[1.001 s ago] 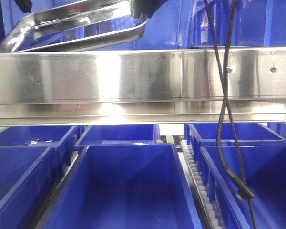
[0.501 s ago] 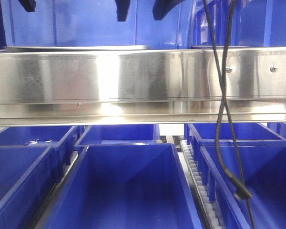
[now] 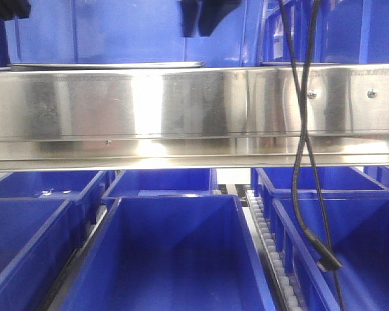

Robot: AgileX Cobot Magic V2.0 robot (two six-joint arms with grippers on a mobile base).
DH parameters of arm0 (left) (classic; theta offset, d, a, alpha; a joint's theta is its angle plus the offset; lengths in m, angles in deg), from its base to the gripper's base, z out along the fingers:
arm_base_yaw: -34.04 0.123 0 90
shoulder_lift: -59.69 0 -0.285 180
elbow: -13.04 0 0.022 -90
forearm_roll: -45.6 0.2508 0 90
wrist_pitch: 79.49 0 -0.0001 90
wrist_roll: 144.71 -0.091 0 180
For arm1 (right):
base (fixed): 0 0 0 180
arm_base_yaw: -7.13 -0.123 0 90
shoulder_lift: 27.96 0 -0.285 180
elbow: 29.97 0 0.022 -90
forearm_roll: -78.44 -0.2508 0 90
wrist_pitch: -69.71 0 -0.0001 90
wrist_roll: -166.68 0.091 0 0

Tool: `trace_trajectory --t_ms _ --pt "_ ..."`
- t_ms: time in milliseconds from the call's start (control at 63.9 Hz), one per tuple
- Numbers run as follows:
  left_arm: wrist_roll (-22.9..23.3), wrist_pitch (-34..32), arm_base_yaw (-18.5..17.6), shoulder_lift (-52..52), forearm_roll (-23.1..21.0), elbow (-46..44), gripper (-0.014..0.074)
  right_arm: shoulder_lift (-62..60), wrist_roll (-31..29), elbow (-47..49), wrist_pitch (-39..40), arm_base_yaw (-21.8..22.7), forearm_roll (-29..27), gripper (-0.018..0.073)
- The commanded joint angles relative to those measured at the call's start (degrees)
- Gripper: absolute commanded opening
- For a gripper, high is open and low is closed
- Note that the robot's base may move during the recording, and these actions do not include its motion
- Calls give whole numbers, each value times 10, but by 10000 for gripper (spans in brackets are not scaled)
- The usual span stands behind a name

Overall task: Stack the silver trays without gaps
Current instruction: 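Lower the silver tray onto the tray on the upper shelf, then open both grippers to release the tray rims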

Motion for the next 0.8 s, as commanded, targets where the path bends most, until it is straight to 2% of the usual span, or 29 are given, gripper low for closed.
trace_trajectory --t_ms 0,125,329,469,594,782 --pt "1 -3 2 13 -3 -3 4 -2 0 1 -3 0 4 -76" --pt "-7 -21 2 36 -3 -3 4 -8 0 1 -4 -4 6 -79" --pt "-34 -63 2 101 0 -2 4 -34 0 1 -3 -13 59 -79" --pt "-65 -78 2 150 0 4 4 -42 0 1 0 -13 73 -79" --pt "-73 -120 2 210 -2 49 4 -42 0 1 -5 -13 75 -79" --pt "-73 -179 2 309 0 179 4 -42 0 1 -12 -13 75 -79"
